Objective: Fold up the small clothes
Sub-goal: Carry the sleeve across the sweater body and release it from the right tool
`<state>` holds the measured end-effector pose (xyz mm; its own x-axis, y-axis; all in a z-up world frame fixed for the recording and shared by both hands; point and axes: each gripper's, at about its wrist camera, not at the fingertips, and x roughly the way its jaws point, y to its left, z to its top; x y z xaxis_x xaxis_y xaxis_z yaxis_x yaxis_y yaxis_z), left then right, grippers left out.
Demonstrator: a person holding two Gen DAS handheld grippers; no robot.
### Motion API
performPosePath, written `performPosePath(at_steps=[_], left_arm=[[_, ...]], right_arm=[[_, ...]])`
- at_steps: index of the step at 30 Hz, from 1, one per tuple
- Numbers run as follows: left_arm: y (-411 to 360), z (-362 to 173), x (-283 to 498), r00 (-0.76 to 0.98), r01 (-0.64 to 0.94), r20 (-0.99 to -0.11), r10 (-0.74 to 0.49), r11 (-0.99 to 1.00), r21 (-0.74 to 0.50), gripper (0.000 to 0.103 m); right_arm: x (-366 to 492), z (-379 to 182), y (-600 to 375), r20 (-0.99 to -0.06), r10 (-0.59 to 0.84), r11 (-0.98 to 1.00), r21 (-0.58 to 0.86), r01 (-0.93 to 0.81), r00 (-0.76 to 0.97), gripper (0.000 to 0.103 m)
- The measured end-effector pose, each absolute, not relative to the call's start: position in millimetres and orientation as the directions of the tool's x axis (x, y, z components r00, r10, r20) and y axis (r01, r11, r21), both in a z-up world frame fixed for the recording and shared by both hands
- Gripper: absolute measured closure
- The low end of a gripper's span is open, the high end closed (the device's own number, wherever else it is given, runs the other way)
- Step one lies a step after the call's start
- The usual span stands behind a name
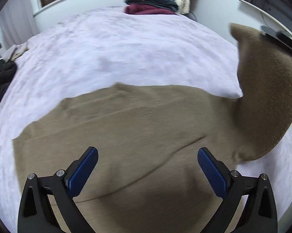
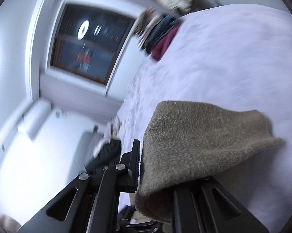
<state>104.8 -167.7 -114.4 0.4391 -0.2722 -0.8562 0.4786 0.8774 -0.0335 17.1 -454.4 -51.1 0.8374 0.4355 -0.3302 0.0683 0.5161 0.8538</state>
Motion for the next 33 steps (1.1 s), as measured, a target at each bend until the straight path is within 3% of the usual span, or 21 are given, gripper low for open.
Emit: performPosePath(at_steps=[5, 9, 10, 12, 13, 15, 18, 20, 22, 23, 25, 28, 33], left_arm=[[-79.4, -122.5, 113.1, 0.468, 0.379, -0.867, -0.17, 0.925, 0.023, 0.0], [-30.8, -150.9, 131.3, 0.438, 0.257, -0.896, -0.078, 0.966, 0.041, 0.0], [-15.3, -154.2, 133.3, 0.425, 0.222, -0.903, -0.064, 0.975, 0.035, 0.0], [-0.2, -165.4, 132.2, 0.402, 0.167, -0.915, -0.043, 0.986, 0.027, 0.0], [4.8, -170.7, 132.8, 0.395, 0.148, -0.918, -0.038, 0.989, 0.022, 0.0], [10.3, -184.9, 134.7, 0.363, 0.131, -0.932, -0.014, 0.991, 0.036, 0.0], [16.6, -187.7, 128.7, 0.365, 0.11, -0.931, -0.027, 0.994, 0.015, 0.0], [17.1, -184.2, 125.6, 0.372, 0.109, -0.927, -0.041, 0.994, 0.0, 0.0], [21.1, -179.4, 119.3, 0.373, 0.1, -0.926, -0.05, 0.995, -0.014, 0.0], [24.5, -176.3, 116.5, 0.374, 0.094, -0.926, -0.053, 0.995, -0.019, 0.0], [36.6, -168.1, 112.3, 0.39, 0.076, -0.919, -0.056, 0.997, -0.029, 0.0], [59.3, -159.4, 107.9, 0.414, 0.043, -0.909, -0.044, 0.999, -0.029, 0.0], [93.0, -163.0, 104.6, 0.401, -0.029, -0.916, 0.026, 0.999, 0.015, 0.0]], right_arm=[[77.1, -63.9, -333.9, -0.483, 0.554, 0.68, 0.732, -0.035, 0.678, 0.093], [106.9, -118.4, -240.5, -0.708, 0.512, 0.822, 0.568, -0.038, 0.487, 0.088], [111.1, -136.1, -226.7, -0.76, 0.484, 0.85, 0.527, -0.024, 0.434, 0.085], [112.7, -169.1, -206.1, -0.83, 0.439, 0.884, 0.468, 0.002, 0.343, 0.069], [107.2, -173.2, -204.9, -0.822, 0.445, 0.877, 0.48, 0.01, 0.355, 0.067], [93.1, -168.3, -213.8, -0.79, 0.472, 0.843, 0.534, 0.061, 0.392, 0.051], [74.4, -156.6, -247.7, -0.743, 0.467, 0.77, 0.609, 0.193, 0.48, 0.05], [68.6, -155.3, -276.5, -0.703, 0.468, 0.685, 0.671, 0.283, 0.535, 0.051], [73.0, -166.6, -300.9, -0.669, 0.488, 0.576, 0.73, 0.369, 0.561, 0.085], [79.6, -171.7, -306.0, -0.659, 0.499, 0.537, 0.745, 0.397, 0.562, 0.097], [86.9, -160.3, -297.2, -0.643, 0.49, 0.571, 0.747, 0.341, 0.588, 0.097], [106.4, -116.2, -243.3, -0.623, 0.542, 0.728, 0.683, 0.055, 0.565, 0.097], [122.4, -118.7, -126.5, -0.745, 0.572, 0.82, 0.501, -0.278, 0.344, 0.093]])
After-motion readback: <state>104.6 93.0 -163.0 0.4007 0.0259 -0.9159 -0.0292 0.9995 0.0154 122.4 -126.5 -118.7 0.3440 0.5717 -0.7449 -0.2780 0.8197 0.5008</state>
